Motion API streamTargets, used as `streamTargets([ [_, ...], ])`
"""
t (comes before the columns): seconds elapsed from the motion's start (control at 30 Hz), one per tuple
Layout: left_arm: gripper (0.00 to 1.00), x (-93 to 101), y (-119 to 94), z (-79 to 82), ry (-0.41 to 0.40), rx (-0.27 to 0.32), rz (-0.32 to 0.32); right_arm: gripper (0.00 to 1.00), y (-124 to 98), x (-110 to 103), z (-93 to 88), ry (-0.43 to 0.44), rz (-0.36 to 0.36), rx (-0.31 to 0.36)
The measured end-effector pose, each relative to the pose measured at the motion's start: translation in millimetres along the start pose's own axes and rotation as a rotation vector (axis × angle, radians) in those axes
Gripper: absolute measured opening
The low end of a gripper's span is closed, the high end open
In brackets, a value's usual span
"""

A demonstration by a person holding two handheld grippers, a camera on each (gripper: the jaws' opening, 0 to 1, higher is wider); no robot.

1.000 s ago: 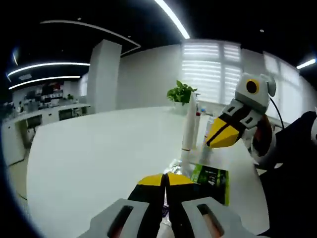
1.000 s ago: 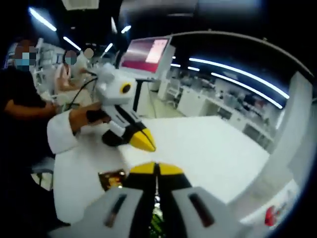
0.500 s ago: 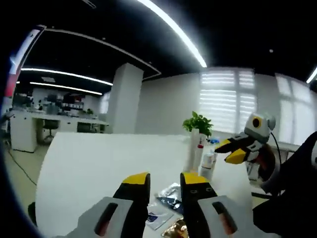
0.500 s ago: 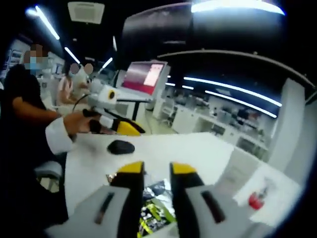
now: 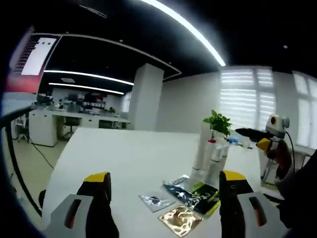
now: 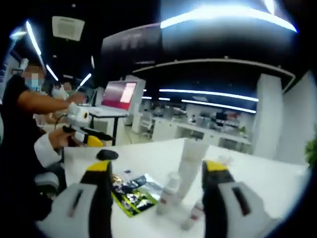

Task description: Arrange the skincare products in the storage area until every visible bottle or jar stands upright without overlapping.

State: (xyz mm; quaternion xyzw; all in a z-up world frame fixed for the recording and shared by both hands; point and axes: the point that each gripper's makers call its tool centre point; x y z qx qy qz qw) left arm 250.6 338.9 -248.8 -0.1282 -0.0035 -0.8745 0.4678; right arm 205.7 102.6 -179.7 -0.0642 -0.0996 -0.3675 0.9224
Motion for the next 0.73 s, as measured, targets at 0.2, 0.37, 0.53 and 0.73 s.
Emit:
streamTargets([
  [0.2, 1.00, 1.9, -8, 0.2, -0.019, 0.008, 0.034, 0.87, -17, 10, -9.6, 0.034, -0.034, 0.013],
  [0.37, 1.00, 13.0, -14, -3.3, 0.003, 0.003, 0.027, 1.00, -24, 15, -24.2, 0.060, -0.049, -0.046],
  [0.53, 1.00, 16.4, -19, -8.0, 0.016, 0.006, 0.029, 1.00, -38, 22, -29.9, 0.082, -0.094, -0.070],
  [0.73, 1.00, 22.5, -22, -15.5, -0.001, -0.017, 0.030, 1.00, -48, 24, -39.2, 0.099, -0.108, -0.094],
])
Point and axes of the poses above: the point that each gripper's makers call its tool centre point, and the gripper's own axes: y roughly forward along the fingers, x roughly to its right, z roughly out of its top, and after that the axes turned 5 degrees about z, right-handed
